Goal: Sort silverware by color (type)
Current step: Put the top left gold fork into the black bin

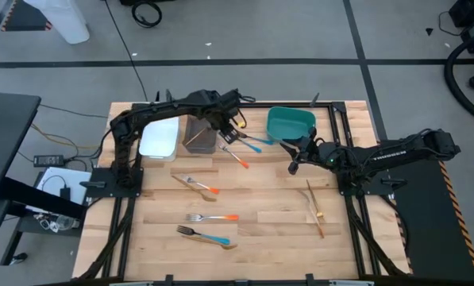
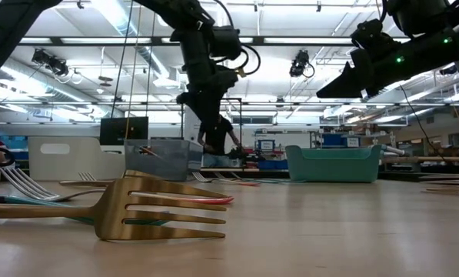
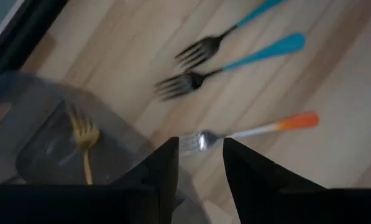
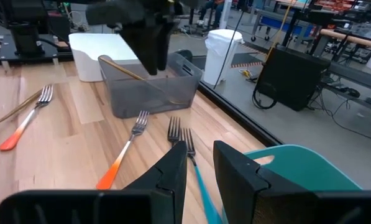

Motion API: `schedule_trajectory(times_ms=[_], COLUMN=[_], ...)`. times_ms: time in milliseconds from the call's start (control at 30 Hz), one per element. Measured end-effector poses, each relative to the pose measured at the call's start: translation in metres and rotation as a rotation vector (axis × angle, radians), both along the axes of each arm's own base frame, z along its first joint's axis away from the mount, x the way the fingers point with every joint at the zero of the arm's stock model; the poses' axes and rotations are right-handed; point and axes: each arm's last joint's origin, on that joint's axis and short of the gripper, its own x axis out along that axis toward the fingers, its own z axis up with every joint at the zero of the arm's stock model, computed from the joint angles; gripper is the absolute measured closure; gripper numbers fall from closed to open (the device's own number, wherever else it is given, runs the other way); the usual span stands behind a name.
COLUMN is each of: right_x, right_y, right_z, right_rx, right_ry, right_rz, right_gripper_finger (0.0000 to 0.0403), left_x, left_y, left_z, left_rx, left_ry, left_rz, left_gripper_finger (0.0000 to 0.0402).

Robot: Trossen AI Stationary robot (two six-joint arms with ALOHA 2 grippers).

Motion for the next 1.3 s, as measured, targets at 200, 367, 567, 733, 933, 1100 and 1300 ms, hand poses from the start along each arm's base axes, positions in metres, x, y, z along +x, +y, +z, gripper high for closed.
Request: schedule_trajectory(times_ms=[200, 367, 567, 733, 933, 1100, 1300], right_x=[0.0, 0.0, 0.0, -0.001, -0.001, -0.001, -0.001], right_y=[0.0, 0.0, 0.0, 0.0, 0.001, 0.003, 0.003], right_z=[-0.001, -0.001, -0.002, -0.003, -0.004, -0.004, -0.004], right_rx=[0.006, 0.002, 0.007, 0.008, 0.014, 0.017, 0.017], right_ry=[0.006, 0.012, 0.014, 0.025, 0.032, 0.029, 0.03], right_rz=[-0.001, 0.0, 0.005, 0.006, 0.011, 0.02, 0.02], right_gripper_finger=[0.0312, 0.0312, 0.0312, 0.0312, 0.0312, 0.0312, 0.0312], left_x=[0.012, 0.02, 0.033, 0.042, 0.047, 0.04, 0.029], left_y=[-0.017, -0.03, -0.047, -0.06, -0.075, -0.092, -0.114], left_z=[-0.014, -0.013, -0.018, -0.034, -0.038, -0.036, -0.039], left_rx=[-0.004, 0.042, 0.107, 0.136, 0.159, 0.118, 0.054], left_ry=[0.039, 0.032, 0.019, 0.065, 0.082, 0.155, 0.287], left_rz=[-0.079, -0.21, -0.36, -0.482, -0.571, -0.606, -0.667], left_gripper_finger=[0.0267, 0.0267, 0.0267, 0.0267, 0.0267, 0.0267, 0.0267])
